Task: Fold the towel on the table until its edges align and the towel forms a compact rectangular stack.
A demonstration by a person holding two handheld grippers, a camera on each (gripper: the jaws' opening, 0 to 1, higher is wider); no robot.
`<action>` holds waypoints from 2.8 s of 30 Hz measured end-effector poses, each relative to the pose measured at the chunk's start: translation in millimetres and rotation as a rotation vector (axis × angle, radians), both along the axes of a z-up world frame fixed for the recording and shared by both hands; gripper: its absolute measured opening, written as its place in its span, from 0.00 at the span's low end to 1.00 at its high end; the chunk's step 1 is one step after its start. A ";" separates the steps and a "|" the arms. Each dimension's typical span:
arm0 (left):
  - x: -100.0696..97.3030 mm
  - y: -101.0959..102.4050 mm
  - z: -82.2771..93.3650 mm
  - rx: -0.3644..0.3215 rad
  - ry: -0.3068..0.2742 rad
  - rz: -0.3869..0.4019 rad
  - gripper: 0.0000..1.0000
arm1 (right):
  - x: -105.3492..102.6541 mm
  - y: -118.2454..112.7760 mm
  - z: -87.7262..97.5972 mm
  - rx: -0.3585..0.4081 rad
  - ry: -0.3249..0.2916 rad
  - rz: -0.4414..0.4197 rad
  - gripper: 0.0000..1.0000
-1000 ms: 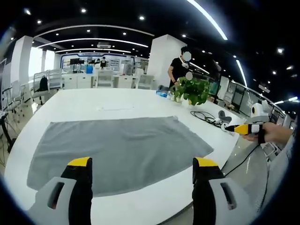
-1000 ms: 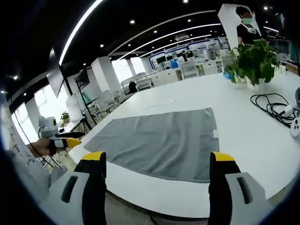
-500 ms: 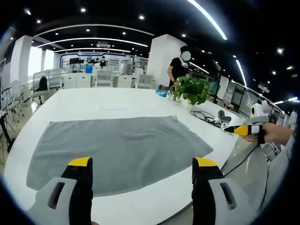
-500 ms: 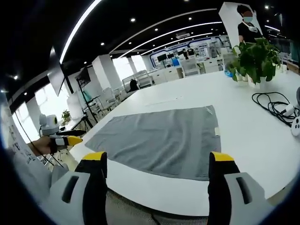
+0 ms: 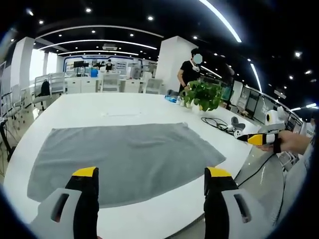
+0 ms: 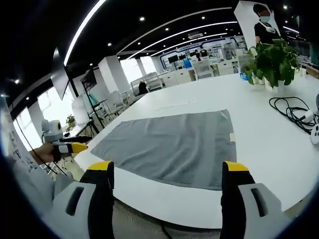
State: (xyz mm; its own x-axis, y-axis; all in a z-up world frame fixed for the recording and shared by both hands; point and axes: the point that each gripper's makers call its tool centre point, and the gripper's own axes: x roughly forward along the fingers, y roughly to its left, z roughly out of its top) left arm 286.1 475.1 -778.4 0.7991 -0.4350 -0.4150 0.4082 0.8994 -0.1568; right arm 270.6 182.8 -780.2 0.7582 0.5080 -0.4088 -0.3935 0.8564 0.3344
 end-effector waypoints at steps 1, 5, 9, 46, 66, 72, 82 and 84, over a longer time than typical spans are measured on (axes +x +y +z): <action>0.1 0.0 -0.1 0.000 0.000 -0.001 0.90 | 0.1 0.1 0.0 0.001 0.000 0.000 0.90; 0.2 0.0 -0.6 0.002 0.003 -0.003 0.90 | 0.1 0.0 -0.9 -0.005 0.000 -0.004 0.90; 0.4 0.0 -0.9 0.003 0.005 -0.003 0.89 | -1.2 0.6 -2.3 -0.004 0.003 -0.001 0.90; -0.9 -13.1 -6.0 0.011 0.031 -0.044 0.89 | -2.9 -0.3 -8.2 0.000 0.023 0.005 0.88; 18.1 -59.1 -9.5 0.003 0.042 -0.115 0.89 | 10.6 -23.0 -7.9 0.004 0.033 -0.002 0.88; 27.6 -75.6 -6.4 0.004 0.031 -0.140 0.89 | 20.4 -35.3 -5.0 -0.009 0.030 0.000 0.88; 39.9 -104.9 -4.8 -0.006 0.026 -0.176 0.88 | 40.6 -48.4 1.2 -0.027 0.018 0.018 0.88; 42.1 -110.9 -5.8 -0.004 0.028 -0.187 0.88 | 45.5 -50.5 2.7 -0.028 0.013 0.022 0.87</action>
